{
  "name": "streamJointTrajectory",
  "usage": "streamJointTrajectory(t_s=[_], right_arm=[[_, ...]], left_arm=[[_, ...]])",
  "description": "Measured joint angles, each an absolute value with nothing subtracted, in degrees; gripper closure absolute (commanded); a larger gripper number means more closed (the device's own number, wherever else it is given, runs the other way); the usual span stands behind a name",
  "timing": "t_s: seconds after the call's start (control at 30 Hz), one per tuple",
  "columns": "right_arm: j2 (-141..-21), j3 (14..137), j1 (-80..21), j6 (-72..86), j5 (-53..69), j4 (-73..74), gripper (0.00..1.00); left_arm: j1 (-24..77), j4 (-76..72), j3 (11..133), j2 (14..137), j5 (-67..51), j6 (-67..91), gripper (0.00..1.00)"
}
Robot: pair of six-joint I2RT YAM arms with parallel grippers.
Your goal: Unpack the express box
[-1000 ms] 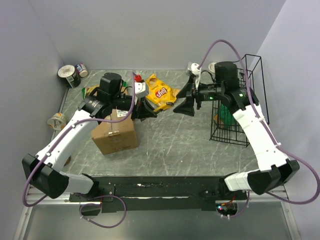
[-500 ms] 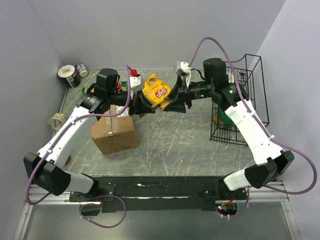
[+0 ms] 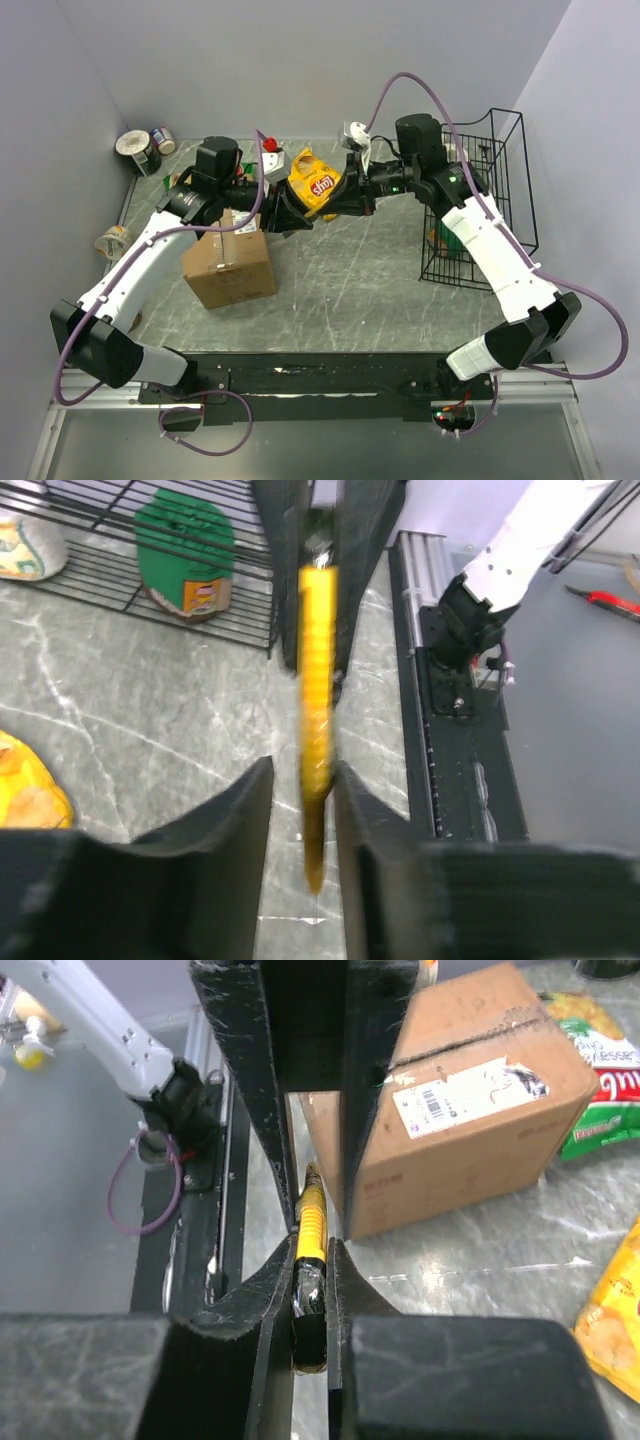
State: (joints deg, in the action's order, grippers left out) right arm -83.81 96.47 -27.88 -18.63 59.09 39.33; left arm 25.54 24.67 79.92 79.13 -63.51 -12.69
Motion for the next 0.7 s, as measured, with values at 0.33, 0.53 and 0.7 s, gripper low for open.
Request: streamJointTrajectory(t_s=[0.33,0.53,0.7], right_arm=[[-83.1,100.1,-26.8,-25.4,58.2,47.7,1.0],[-83.0,100.1,-26.7,-25.1,57.7,47.4,1.0],[-83.0,100.1,-26.7,-23.9,57.3,46.9,1.0]], left_arm=[[25.6,26.8,78.1,77.2,-60.1,-15.9,0.69],[25.6,27.3,78.0,77.1,-60.4,-16.2,0.79],[25.6,27.2,78.0,77.1,-61.0,-16.0,0.96]])
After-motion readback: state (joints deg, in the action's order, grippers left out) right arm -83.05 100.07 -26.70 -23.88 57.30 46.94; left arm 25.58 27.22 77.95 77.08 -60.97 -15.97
